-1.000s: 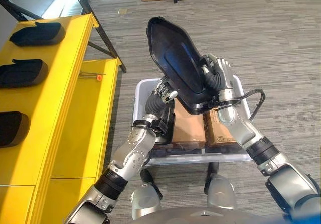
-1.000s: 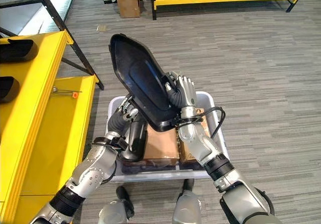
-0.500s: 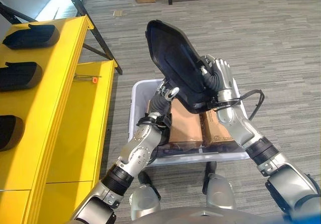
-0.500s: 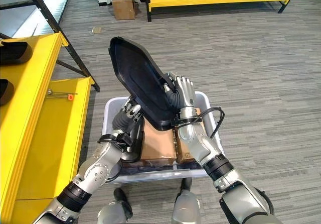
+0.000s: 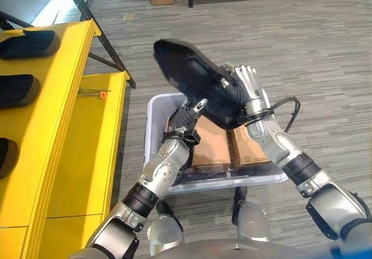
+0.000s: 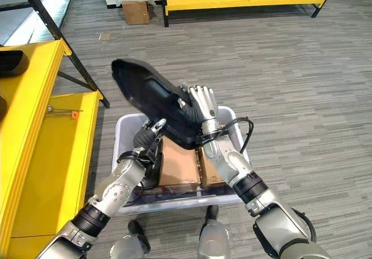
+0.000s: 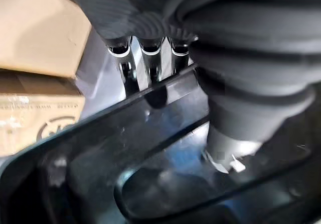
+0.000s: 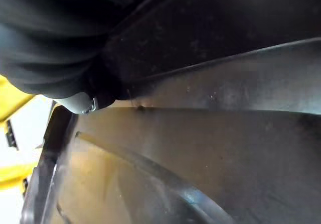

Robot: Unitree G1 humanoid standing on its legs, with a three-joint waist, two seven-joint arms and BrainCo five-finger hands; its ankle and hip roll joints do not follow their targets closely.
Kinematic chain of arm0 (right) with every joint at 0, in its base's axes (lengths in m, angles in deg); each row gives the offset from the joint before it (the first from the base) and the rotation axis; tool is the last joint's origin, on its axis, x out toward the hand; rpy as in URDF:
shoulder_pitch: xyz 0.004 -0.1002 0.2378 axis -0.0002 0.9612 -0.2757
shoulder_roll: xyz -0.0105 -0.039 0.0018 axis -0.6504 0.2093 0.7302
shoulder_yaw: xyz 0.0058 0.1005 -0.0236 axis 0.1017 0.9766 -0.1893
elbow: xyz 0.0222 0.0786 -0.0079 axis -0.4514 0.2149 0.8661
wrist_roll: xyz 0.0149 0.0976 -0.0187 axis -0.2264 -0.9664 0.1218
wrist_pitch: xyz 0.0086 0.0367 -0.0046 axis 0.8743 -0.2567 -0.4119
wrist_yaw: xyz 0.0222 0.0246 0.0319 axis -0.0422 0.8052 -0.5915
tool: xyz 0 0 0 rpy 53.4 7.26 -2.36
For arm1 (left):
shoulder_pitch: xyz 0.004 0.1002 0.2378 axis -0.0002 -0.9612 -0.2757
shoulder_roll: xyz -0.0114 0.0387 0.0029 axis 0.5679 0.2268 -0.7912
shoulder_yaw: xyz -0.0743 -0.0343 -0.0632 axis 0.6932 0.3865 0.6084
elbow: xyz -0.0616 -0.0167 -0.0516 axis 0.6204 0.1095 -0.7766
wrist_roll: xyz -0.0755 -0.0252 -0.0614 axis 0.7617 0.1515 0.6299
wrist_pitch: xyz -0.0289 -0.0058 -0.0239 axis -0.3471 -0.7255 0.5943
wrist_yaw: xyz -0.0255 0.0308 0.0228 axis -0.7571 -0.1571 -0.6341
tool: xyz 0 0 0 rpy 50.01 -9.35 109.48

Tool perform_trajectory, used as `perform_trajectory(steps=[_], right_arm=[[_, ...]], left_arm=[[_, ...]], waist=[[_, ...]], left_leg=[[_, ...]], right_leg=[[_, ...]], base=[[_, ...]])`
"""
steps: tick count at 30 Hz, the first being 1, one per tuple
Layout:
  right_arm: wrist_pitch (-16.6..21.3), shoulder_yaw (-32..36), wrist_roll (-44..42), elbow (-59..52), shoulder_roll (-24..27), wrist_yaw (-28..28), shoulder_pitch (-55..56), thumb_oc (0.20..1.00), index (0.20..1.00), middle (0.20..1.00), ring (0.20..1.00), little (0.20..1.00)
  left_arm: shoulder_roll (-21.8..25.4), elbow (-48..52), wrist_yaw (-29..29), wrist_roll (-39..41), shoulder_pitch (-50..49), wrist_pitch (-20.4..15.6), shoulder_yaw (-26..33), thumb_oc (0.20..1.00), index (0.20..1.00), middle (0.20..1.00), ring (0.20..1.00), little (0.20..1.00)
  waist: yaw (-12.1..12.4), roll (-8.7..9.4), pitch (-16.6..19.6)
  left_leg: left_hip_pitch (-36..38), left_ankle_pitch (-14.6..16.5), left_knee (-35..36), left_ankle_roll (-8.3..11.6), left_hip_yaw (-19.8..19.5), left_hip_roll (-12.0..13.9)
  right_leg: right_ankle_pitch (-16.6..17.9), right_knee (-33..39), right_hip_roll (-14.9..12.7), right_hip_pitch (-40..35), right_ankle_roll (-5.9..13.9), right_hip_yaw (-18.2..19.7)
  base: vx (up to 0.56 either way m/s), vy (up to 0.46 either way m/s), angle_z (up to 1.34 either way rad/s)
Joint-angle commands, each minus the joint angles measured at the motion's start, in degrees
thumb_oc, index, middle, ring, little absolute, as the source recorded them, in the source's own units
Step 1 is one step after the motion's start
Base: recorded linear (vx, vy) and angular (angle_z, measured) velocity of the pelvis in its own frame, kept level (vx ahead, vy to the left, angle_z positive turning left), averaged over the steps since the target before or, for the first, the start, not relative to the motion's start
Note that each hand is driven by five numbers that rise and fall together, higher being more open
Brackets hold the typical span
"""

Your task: Move parts from the plastic box to the shelf.

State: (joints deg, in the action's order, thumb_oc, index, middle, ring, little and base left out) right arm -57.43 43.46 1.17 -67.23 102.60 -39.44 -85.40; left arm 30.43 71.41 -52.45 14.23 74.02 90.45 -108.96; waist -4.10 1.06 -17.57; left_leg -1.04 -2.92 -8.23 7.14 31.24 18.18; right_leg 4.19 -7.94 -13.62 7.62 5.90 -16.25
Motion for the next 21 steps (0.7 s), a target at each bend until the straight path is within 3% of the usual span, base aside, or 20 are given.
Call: perform_trajectory(steps=[1, 7, 14, 21], right_arm=[[8.78, -9.41, 0.14, -5.65, -10.31, -0.12, -9.23, 0.2, 0.2, 0.2, 0.2, 0.2], [6.75, -8.92, -3.75, -7.3, -11.48, -2.47, -9.31, 0.2, 0.2, 0.2, 0.2, 0.2], [1.9, -9.48, -10.98, -6.94, -10.98, -4.35, -6.92, 0.2, 0.2, 0.2, 0.2, 0.2], [-3.8, -8.67, -29.09, -3.52, -11.33, -3.2, -2.28, 0.2, 0.2, 0.2, 0.2, 0.2]], left_arm=[[-11.3, 6.47, 4.8, -0.46, 12.59, -0.12, -12.28, 0.2, 0.2, 0.2, 0.2, 0.2], [-12.65, 5.08, 3.63, -3.77, 13.31, -1.97, -11.96, 0.2, 0.2, 0.2, 0.2, 0.2], [-10.58, 6.81, 2.59, -7.93, 11.58, -6.11, -10.42, 0.2, 0.2, 0.2, 0.2, 0.2], [-7.35, 9.08, 3.27, -13.61, 9.51, -8.51, -7.26, 0.2, 0.2, 0.2, 0.2, 0.2]], waist=[[0.56, 0.04, -1.39], [0.47, 0.48, -1.85], [1.05, 0.28, -1.54], [2.14, -0.09, -1.07]], left_leg=[[0.42, 5.68, -5.31, 0.17, -1.08, 4.23], [0.13, 5.56, -5.25, 0.27, -1.29, 4.11], [0.67, 5.2, -4.52, 0.16, -1.67, 3.9], [1.01, 4.6, -3.41, 0.06, -2.68, 3.34]], right_leg=[[-5.48, -3.93, -3.26, 0.61, 3.59, -0.85], [-5.83, -4.13, -2.76, 0.57, 3.44, -0.83], [-6.34, -3.81, -2.61, -0.74, 2.91, -1.66], [-6.62, -3.48, -2.66, -1.97, 2.42, -2.77]], base=[[0.0, 0.0, 0.0], [0.0, 0.0, 0.0], [-0.01, 0.031, -0.02], [-0.01, 0.039, 0.04]])
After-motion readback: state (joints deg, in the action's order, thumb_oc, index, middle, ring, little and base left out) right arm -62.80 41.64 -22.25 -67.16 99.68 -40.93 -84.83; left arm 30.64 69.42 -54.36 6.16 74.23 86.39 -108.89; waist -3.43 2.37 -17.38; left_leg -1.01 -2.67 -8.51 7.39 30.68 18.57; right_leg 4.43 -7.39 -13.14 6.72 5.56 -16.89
